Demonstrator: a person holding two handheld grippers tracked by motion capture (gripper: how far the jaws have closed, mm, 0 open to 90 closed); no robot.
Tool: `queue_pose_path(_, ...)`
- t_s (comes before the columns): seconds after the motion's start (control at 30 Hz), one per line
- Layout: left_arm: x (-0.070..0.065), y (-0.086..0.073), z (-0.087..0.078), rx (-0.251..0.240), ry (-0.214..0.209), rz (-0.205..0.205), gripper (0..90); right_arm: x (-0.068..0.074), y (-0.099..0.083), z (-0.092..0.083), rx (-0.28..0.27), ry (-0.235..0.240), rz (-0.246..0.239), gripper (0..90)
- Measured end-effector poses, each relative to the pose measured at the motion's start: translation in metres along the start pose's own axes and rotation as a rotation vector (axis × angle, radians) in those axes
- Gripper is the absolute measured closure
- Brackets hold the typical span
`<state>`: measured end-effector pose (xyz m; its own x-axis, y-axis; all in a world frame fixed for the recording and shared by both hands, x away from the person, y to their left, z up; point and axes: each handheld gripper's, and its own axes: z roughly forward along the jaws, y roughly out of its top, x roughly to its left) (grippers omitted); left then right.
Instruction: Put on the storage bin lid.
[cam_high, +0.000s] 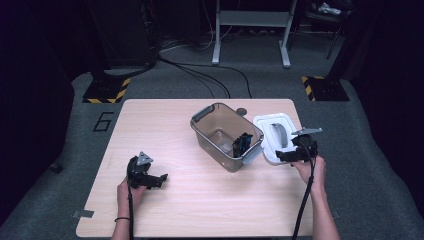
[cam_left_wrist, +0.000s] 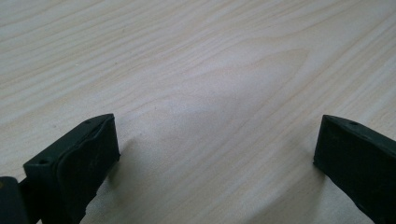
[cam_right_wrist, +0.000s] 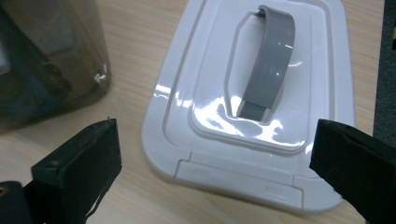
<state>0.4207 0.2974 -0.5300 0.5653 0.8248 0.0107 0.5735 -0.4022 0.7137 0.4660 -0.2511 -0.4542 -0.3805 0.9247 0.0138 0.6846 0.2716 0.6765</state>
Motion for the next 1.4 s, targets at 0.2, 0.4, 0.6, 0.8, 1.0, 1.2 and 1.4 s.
queue_pose_path(0.2, 0.0, 0.0, 0.0, 0.002, 0.0, 0.002, 0.1, -0.003, 0.003, 0.015, -0.005, -0.02, 0.02, 4.8)
queue_pose_path(0.4, 0.0, 0.0, 0.0, 0.001, 0.0, 0.001, 0.1, -0.005, 0.01, 0.03, -0.013, -0.025, 0.033, 13.7)
queue_pose_path(0.6, 0.0, 0.0, 0.0, 0.0, 0.0, 0.0, 0.1, -0.003, 0.012, 0.049, -0.01, -0.063, 0.031, 23.7)
queue_pose_path(0.8, 0.0, 0.0, 0.0, -0.002, 0.0, -0.003, 0.1, -0.008, 0.01, 0.062, -0.046, -0.136, 0.057, 34.1)
queue_pose_path(1.0, 0.0, 0.0, 0.0, 0.002, 0.0, 0.002, 0.1, -0.015, 0.007, 0.07, -0.084, -0.17, 0.075, 39.5)
queue_pose_path(1.2, 0.0, 0.0, 0.0, 0.002, -0.001, 0.002, 0.1, -0.018, 0.005, 0.078, -0.081, -0.192, 0.074, 52.4)
queue_pose_path(1.4, 0.0, 0.0, 0.0, 0.002, -0.001, 0.002, 0.1, -0.018, 0.005, 0.076, -0.076, -0.187, 0.091, 63.0)
